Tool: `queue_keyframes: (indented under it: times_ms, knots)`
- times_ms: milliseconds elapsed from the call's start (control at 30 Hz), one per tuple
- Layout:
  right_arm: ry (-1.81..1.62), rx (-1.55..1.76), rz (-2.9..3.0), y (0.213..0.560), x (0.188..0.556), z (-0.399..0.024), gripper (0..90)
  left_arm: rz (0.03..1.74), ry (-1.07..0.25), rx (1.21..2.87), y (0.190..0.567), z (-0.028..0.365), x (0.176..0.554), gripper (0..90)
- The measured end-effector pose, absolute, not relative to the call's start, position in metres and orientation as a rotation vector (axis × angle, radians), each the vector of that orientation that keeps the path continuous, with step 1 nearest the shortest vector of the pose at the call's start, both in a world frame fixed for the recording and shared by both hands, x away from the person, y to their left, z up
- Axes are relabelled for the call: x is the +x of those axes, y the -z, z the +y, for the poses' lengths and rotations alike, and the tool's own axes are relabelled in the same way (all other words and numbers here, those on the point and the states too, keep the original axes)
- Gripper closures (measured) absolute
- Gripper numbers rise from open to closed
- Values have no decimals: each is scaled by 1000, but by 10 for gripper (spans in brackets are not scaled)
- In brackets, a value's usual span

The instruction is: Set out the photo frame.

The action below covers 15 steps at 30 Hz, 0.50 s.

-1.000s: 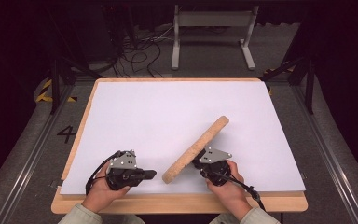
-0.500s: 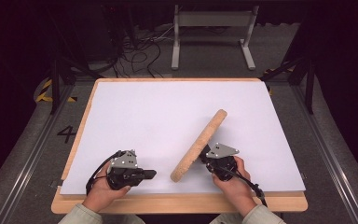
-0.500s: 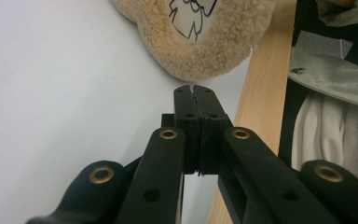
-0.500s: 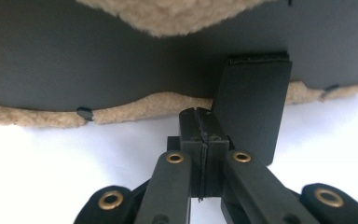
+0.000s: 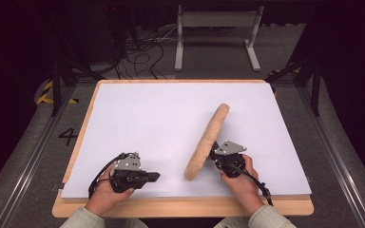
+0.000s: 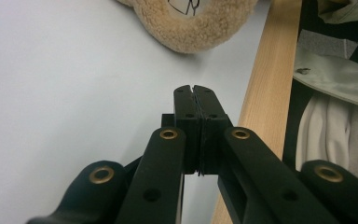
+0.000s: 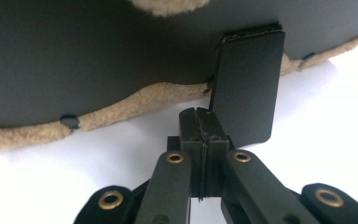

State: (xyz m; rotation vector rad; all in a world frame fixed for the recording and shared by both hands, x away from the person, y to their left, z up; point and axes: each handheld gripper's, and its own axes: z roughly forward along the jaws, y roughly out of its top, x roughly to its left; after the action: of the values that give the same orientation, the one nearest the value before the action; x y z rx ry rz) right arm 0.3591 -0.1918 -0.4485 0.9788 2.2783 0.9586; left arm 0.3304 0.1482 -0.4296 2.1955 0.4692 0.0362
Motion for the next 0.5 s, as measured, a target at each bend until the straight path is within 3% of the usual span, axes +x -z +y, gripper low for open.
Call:
queue_keyframes:
  times_ms: [233,500]
  knots:
    - [-955,1044,2264,450,368,-203,900,509,-70,2199,433,134,334,900]
    - [-1045,1080,2205,427,359,-225,900,546,-94,2199,438,100,342,900]
